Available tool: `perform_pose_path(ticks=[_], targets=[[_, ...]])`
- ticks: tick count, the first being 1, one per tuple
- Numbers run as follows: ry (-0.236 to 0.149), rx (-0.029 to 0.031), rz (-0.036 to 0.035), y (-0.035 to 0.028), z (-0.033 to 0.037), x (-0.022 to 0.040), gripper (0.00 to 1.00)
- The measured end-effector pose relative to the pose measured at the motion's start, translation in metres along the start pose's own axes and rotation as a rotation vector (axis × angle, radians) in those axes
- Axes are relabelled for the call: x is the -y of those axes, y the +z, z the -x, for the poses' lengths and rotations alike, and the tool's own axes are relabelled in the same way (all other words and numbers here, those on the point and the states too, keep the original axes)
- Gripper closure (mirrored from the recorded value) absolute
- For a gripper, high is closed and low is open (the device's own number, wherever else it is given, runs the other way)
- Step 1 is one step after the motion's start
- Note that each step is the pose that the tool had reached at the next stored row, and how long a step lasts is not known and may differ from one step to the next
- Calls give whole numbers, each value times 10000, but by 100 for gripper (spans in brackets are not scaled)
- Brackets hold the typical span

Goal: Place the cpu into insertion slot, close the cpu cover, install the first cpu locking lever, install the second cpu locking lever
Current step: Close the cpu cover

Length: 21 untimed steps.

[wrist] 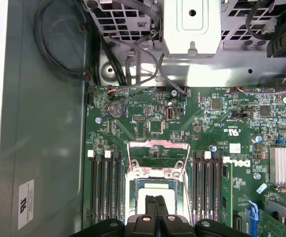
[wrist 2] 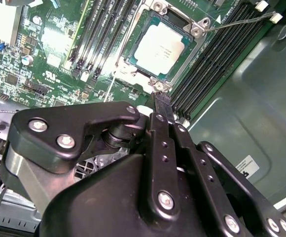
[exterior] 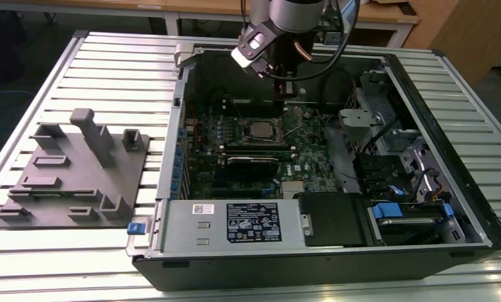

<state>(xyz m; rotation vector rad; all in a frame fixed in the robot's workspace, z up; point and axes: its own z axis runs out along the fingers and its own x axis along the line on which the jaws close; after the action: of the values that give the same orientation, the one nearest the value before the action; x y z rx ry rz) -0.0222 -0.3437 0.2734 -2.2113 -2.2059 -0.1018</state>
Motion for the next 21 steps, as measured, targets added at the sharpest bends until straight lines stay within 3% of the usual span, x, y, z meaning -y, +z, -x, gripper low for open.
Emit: perform_pose_path(ticks=[21], targets=[[0,0,0,2,0,-44,89]])
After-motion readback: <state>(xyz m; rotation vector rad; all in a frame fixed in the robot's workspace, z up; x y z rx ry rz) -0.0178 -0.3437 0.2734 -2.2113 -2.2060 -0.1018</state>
